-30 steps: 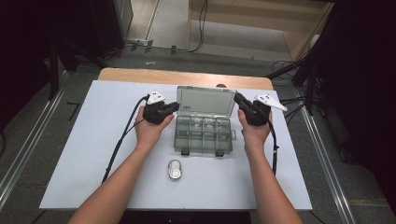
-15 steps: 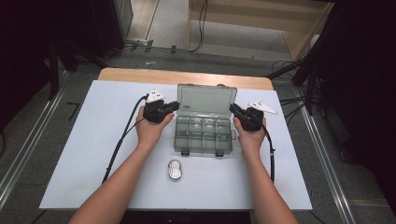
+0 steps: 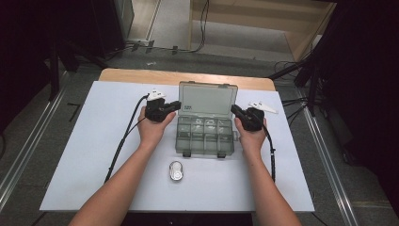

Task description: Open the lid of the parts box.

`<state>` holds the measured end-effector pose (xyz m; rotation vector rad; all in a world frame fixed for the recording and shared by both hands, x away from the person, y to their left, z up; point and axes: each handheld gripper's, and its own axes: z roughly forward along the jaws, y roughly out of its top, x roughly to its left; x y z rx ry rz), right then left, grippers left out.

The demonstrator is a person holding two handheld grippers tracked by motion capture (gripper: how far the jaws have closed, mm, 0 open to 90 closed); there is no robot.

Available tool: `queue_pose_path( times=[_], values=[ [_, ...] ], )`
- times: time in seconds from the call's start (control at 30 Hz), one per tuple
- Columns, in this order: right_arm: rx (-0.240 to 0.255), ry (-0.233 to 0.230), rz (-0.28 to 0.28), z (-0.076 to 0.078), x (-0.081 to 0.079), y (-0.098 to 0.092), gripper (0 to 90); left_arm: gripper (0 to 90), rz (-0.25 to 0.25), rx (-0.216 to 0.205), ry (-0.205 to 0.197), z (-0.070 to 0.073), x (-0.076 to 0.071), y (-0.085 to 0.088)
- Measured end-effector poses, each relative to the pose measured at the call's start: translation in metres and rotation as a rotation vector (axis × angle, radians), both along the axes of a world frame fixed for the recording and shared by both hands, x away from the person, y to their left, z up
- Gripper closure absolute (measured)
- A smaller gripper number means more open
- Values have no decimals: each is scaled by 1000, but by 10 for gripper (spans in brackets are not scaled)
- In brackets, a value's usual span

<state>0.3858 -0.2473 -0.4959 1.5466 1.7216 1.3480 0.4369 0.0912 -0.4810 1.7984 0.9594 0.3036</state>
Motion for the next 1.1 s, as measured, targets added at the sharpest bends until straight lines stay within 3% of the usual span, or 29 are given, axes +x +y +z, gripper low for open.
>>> queue_pose_path(
  times=[0.07,0.23,0.57,0.8,1.1],
  values=[
    [9,7,1,0,2,0,828,808,6,-8,9,-1,1,0],
    [27,15,0,-2,5,-1,832,789,8,25,18,-5,2,-4],
    [56,23,6,-5,10,-3,830,787,25,-3,66,-10,6,-5],
    [89,48,16,-8,15,-6,828,795,28,-64,121,-14,11,-2],
    [112,67,16,-12,18,-8,822,778,28,-77,146,-18,14,-1]
  ],
)
